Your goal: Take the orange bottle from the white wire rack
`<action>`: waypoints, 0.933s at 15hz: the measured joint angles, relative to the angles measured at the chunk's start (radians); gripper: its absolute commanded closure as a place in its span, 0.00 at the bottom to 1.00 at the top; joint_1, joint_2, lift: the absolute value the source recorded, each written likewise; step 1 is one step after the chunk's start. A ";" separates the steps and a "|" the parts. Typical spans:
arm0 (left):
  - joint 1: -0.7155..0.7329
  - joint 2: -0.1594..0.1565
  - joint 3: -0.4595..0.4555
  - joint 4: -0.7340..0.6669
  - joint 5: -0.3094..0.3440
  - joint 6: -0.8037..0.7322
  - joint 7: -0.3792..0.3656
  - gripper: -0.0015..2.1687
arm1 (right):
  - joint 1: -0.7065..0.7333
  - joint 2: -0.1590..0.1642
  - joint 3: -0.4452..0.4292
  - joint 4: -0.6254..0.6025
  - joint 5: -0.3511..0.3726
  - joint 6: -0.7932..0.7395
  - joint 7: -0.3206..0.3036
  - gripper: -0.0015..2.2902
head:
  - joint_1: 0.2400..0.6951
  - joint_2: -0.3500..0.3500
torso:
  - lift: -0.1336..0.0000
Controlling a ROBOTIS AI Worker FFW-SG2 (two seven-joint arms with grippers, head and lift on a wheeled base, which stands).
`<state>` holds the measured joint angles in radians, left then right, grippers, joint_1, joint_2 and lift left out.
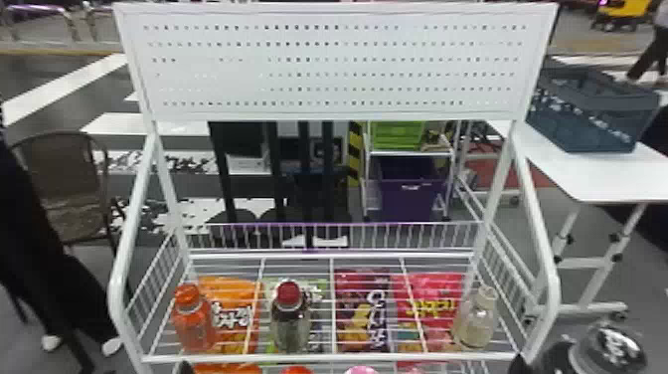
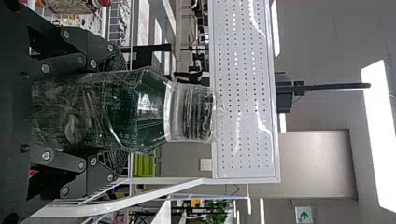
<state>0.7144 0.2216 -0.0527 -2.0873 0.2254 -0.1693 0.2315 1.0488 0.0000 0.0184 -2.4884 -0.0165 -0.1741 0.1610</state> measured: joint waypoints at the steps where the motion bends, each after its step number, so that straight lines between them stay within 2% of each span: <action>1: -0.014 0.001 -0.029 0.065 -0.002 -0.097 0.000 0.04 | -0.002 0.000 0.000 0.002 0.000 0.000 0.000 0.38 | 0.57 0.50 | 1.00; 4: -0.094 0.002 -0.104 0.268 -0.026 -0.329 -0.003 0.04 | -0.006 0.000 0.001 0.006 -0.001 -0.002 0.000 0.38 | 0.57 0.50 | 1.00; 7: -0.201 0.002 -0.144 0.448 -0.041 -0.433 0.002 0.04 | -0.003 0.000 -0.001 0.016 -0.008 -0.017 0.000 0.38 | 0.57 0.50 | 1.00; 9: -0.258 0.002 -0.156 0.512 -0.049 -0.429 0.005 0.04 | 0.000 0.000 -0.002 0.022 -0.009 -0.024 0.000 0.38 | 0.57 0.50 | 1.00; 14: -0.396 0.018 -0.156 0.598 -0.055 -0.272 0.005 0.04 | 0.005 0.000 -0.002 0.022 -0.010 -0.028 0.000 0.38 | 0.57 0.50 | 1.00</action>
<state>0.3184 0.2395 -0.2087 -1.4890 0.1705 -0.4412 0.2367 1.0540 0.0000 0.0163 -2.4660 -0.0261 -0.2024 0.1610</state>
